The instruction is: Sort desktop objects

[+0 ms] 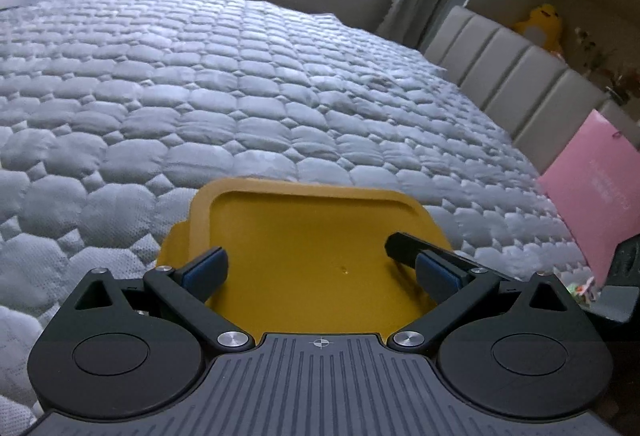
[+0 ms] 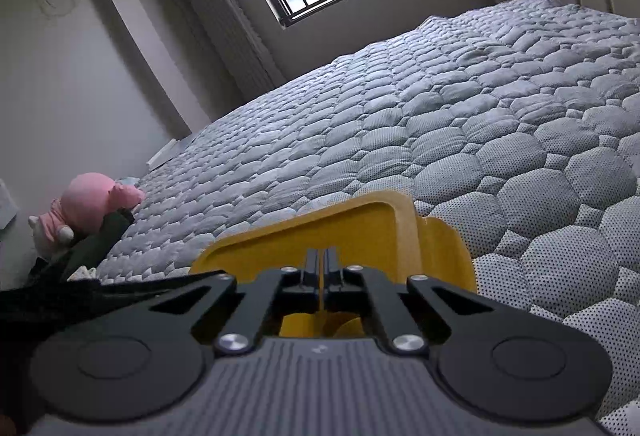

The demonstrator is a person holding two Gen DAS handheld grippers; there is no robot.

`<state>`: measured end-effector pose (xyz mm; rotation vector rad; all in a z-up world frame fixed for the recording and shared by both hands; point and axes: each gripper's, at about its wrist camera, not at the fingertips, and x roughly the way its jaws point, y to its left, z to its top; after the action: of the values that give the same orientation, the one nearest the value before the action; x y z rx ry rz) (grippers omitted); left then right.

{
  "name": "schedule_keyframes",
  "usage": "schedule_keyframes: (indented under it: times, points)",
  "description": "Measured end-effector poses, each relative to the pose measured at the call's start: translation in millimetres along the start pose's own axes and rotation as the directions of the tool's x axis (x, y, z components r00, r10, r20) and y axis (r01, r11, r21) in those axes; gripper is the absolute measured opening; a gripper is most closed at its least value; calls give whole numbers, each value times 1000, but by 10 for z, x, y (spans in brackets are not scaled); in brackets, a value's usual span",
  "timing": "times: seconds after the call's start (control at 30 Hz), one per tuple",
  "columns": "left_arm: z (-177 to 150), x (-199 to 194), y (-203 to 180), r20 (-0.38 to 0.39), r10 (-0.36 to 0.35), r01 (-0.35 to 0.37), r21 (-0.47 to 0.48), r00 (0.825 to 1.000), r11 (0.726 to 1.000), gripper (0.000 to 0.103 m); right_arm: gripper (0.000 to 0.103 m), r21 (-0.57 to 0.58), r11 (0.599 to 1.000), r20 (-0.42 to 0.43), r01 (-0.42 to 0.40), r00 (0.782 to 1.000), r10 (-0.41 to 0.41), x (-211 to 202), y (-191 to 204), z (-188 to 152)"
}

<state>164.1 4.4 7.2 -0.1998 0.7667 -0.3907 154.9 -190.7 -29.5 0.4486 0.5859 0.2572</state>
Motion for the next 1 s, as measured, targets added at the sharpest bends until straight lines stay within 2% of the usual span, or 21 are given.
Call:
schedule_keyframes:
  times: [0.07,0.1,0.13,0.27,0.33,0.4,0.5,0.6,0.63,0.8,1.0]
  points:
    - [22,-9,3,3,4,-4,-15,1000,1000,102,5,13,1000,-8,-8,1000,8,-18,-7,33]
    - [29,-34,22,3,-3,3,-33,1000,999,102,14,20,1000,-6,-10,1000,10,-53,-10,49]
    - [33,-83,51,1,-18,18,-59,1000,998,102,17,25,1000,3,-13,1000,13,-105,-11,64]
    - [34,-339,159,1,-123,122,-153,992,981,102,18,35,999,57,-33,998,31,-425,-3,99]
    - [37,-371,192,-28,-173,165,-183,985,969,102,18,69,996,35,-63,998,61,-493,-23,110]
    - [38,-282,226,-58,-196,180,-212,979,961,102,18,120,987,-13,-108,994,110,-445,-63,114]
    - [29,-139,280,-75,-180,159,-229,981,960,102,18,121,991,-60,-51,996,58,-273,-82,98]
    - [37,-80,308,-54,-180,165,-206,982,964,102,3,136,989,-71,-50,996,60,-133,-164,83]
    - [43,-68,311,-47,-173,161,-196,984,967,102,1,143,988,-70,-54,995,64,-98,-195,83]
    - [62,13,243,-21,-137,134,-119,990,984,102,0,139,989,-56,-53,997,61,-17,-253,89]
    - [68,101,8,8,-18,18,4,1000,1000,102,0,49,999,-29,-3,1000,4,50,-142,73]
